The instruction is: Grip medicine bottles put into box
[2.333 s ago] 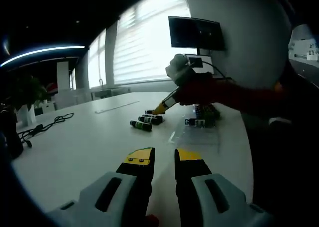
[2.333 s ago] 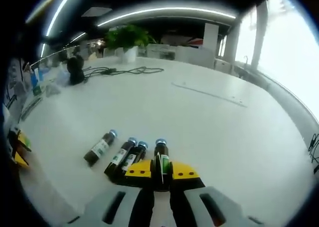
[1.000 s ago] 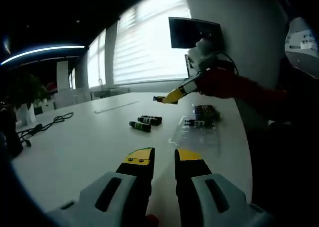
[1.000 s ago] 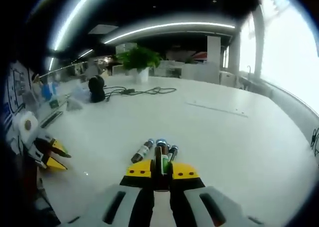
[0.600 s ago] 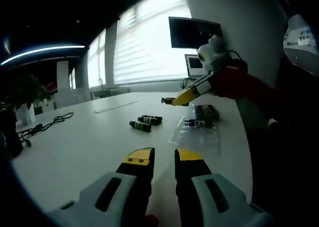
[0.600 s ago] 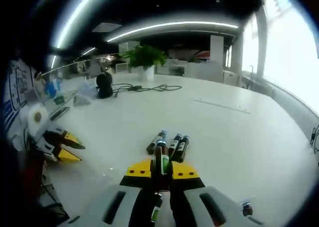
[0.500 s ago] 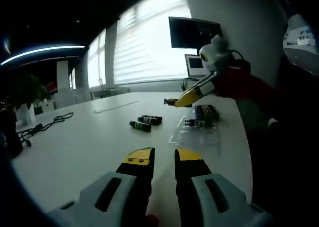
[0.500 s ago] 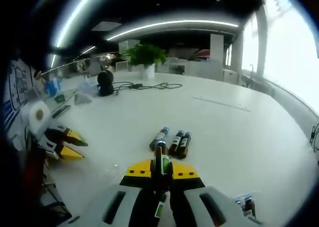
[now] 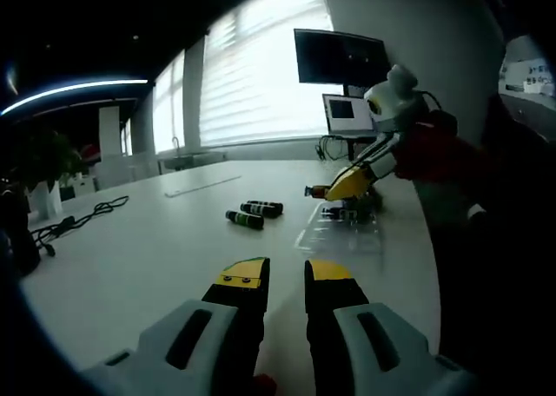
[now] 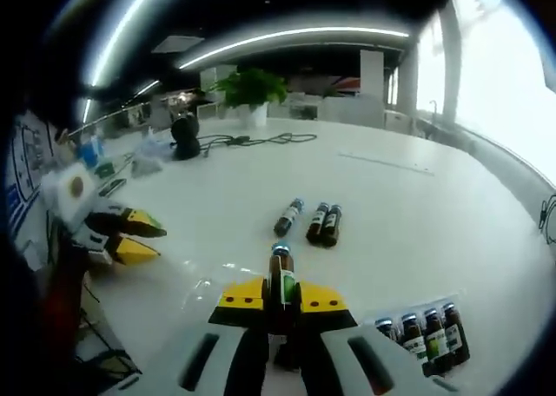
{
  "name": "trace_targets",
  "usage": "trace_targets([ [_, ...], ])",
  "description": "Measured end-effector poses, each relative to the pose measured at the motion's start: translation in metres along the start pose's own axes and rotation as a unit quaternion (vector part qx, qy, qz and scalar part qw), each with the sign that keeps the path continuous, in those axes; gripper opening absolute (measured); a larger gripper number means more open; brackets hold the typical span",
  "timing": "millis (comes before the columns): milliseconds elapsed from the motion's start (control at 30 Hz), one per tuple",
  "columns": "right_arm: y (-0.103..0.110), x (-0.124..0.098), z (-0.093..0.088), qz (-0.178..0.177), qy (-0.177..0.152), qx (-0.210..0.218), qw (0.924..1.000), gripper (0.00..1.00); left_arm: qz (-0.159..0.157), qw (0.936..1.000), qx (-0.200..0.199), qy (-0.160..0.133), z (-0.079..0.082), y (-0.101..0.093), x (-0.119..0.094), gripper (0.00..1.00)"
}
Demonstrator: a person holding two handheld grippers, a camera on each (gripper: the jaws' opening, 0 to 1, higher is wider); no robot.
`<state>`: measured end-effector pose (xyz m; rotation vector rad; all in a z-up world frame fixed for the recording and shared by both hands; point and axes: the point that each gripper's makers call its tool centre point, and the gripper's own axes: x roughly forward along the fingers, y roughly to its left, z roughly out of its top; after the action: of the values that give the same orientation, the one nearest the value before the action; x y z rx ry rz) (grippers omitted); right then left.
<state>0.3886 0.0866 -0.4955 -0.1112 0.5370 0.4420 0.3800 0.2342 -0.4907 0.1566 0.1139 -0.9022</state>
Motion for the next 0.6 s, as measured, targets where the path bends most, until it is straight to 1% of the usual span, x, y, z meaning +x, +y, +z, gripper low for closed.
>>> trace_targets([
  [133,0.002,-0.003,-0.008,-0.018,0.007,-0.009,0.9998,0.07,0.000,1.0000,-0.001,0.000,0.000,0.000,0.000,0.10],
  [233,0.004,-0.001,-0.012,-0.018,0.016,-0.008,0.9997,0.07,0.001,1.0000,0.001,0.002,-0.001,0.000,0.000,0.10],
  [400,0.009,0.002,-0.015,-0.030,0.018,-0.031,0.9989,0.07,0.001,1.0000,0.000,0.002,-0.001,0.001,0.000,0.10],
  [600,0.012,0.002,-0.016,-0.035,0.020,-0.043,0.9982,0.08,0.001,1.0000,0.000,0.002,-0.001,0.001,0.000,0.10],
])
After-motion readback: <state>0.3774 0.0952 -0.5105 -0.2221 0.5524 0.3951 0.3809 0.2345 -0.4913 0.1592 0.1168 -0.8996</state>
